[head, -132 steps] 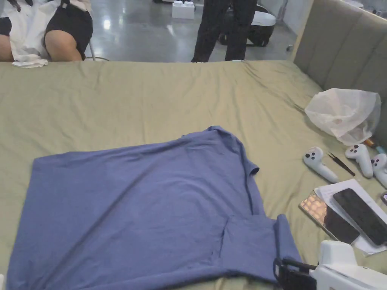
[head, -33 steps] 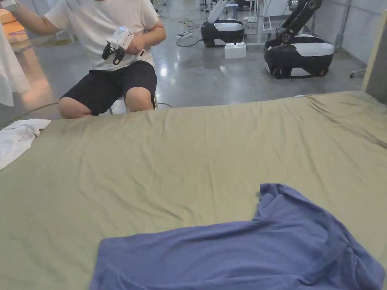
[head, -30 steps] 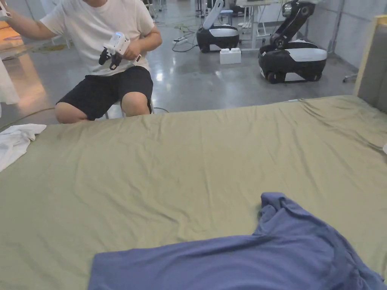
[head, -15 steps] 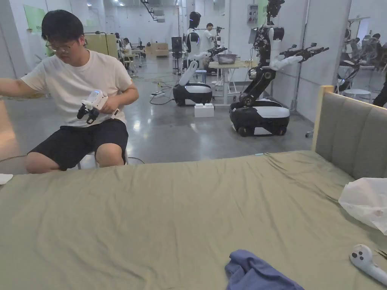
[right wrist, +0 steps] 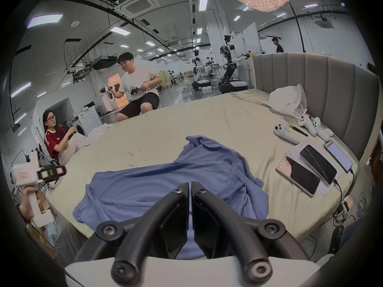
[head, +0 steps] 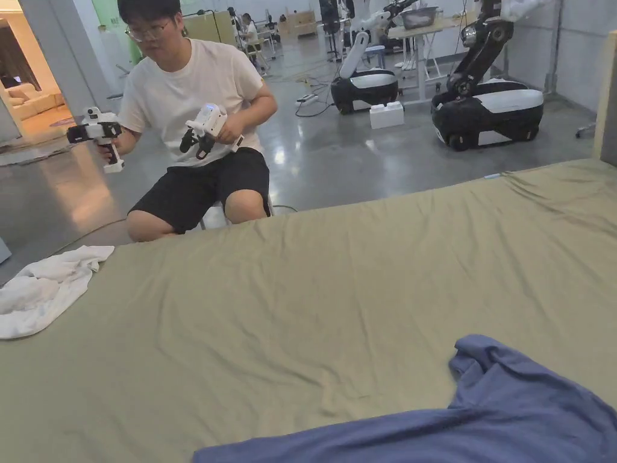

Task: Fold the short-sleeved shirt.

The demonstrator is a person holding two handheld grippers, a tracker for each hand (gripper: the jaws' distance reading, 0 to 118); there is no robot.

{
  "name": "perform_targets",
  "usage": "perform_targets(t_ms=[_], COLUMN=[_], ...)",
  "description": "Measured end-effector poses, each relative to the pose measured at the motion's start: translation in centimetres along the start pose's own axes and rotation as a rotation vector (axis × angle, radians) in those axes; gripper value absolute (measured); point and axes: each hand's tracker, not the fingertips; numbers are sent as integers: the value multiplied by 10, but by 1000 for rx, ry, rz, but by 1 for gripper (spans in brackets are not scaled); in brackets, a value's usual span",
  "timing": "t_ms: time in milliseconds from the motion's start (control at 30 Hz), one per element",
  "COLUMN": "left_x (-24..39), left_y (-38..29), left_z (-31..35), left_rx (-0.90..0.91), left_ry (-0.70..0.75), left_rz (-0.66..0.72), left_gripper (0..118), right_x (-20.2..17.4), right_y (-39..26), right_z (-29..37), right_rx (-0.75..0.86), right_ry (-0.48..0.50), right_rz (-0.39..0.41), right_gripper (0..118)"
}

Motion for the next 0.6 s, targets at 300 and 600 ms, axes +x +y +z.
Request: perform_targets(t_ms=[300,600], left_x=[-49,-49], left_y=[11,1], left_z=[-150,-188], left_rx=[-305,-377], left_ry=[129,140], left_rz=[148,140], left_gripper=[72,0], right_x=[34,65], right_y=[-19,-13], right_z=[-5,-19], right_rx=[-85,-153], right_ry=[-79,-131], right_rz=[-50,-34], right_gripper=[0,0])
